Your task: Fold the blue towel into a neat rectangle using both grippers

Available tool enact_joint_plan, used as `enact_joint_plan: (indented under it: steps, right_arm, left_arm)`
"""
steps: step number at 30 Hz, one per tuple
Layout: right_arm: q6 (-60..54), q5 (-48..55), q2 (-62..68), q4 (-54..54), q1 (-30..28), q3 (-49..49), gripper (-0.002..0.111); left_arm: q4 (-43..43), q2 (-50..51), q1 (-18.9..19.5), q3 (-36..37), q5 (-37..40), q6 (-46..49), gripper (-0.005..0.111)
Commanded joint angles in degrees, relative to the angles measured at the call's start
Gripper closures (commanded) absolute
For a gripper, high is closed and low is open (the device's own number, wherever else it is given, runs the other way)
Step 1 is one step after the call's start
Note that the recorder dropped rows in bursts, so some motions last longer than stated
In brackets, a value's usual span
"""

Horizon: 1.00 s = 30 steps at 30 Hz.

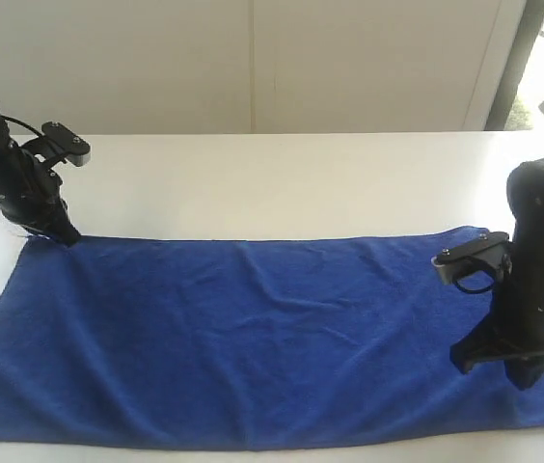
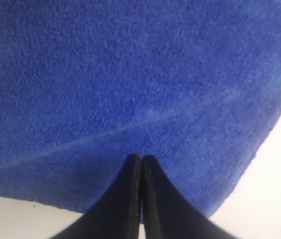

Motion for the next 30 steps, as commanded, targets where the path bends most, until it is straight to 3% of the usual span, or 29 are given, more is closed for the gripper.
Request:
enact_joint_plan:
  steps: [1, 11, 21, 30]
  right_arm:
    - [0.61, -1.09, -0.63, 0.74, -0.08, 2.02, 0.108]
    - [0.93, -1.11, -0.63, 0.54, -0.08, 4.73, 0.108]
    - [2.17, -3.18, -0.63, 0.27, -0.08, 8.04, 0.108]
    - [5.71, -0.66, -0.63, -2.06, -0.08, 10.47, 0.108]
  left_arm:
    - [-0.56, 1.55, 1.50, -0.38, 0.32, 0.36, 0.107]
    - [-0.56, 3.02, 1.77, -0.38, -7.94, 0.36, 0.107]
    - [0.48, 4.02, 2.64, -0.38, -7.03, 0.36, 0.107]
    - [0.48, -0.96, 2.64, -2.26, -5.35, 0.12, 0.107]
